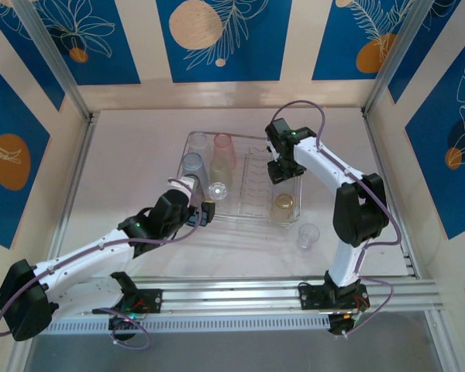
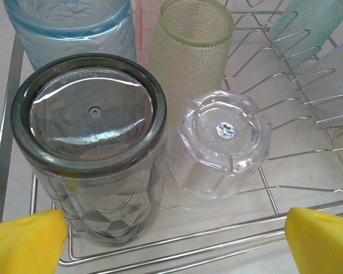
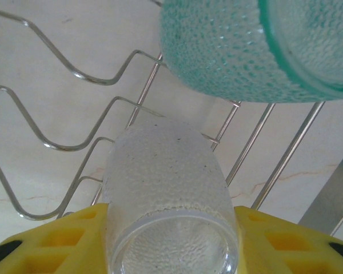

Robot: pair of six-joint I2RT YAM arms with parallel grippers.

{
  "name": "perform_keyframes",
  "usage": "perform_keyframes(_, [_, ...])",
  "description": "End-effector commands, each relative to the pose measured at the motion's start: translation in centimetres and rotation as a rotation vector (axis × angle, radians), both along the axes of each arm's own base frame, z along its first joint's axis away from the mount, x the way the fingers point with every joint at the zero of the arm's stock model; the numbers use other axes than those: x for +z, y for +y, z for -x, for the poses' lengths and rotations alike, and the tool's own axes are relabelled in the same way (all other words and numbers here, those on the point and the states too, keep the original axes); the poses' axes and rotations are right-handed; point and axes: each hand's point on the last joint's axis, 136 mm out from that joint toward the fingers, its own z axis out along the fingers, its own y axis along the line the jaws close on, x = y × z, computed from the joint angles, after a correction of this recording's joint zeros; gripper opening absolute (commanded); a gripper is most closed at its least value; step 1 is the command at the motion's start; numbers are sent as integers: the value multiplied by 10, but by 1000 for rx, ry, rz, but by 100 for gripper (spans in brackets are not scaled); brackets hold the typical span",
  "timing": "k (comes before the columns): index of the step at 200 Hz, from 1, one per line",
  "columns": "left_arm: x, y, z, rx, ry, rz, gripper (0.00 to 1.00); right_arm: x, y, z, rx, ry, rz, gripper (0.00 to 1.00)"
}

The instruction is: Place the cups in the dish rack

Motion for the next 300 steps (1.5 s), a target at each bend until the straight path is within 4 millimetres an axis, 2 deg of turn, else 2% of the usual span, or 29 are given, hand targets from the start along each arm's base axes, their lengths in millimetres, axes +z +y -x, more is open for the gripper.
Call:
perform_keyframes(1, [5,-3,-2,-10,-4,4,97,6,-15,-6,-78,-58,22,46])
perform_keyframes(76, [4,-3,-1,-9,-1,-1,97,-3,-26,-20,-150,-96,6,44])
perform_keyframes(148, [1,-2,-1,-6,4,-1,97,-9,-23,-36,-147,-127,0,43])
perform_keyframes(182, [-1,-2,0,-5,10,-5,97,-13,-22,-37,-147,-125,-4,42])
perform_keyframes(251, [-5,-4,-1,-9,17,-9,97,-21,-22,-26,-131,-45,24,66])
perform_keyframes(300, [-4,-3,-1,-9,16,-9,97,-10,-14,-23,-124,-33,-18,77])
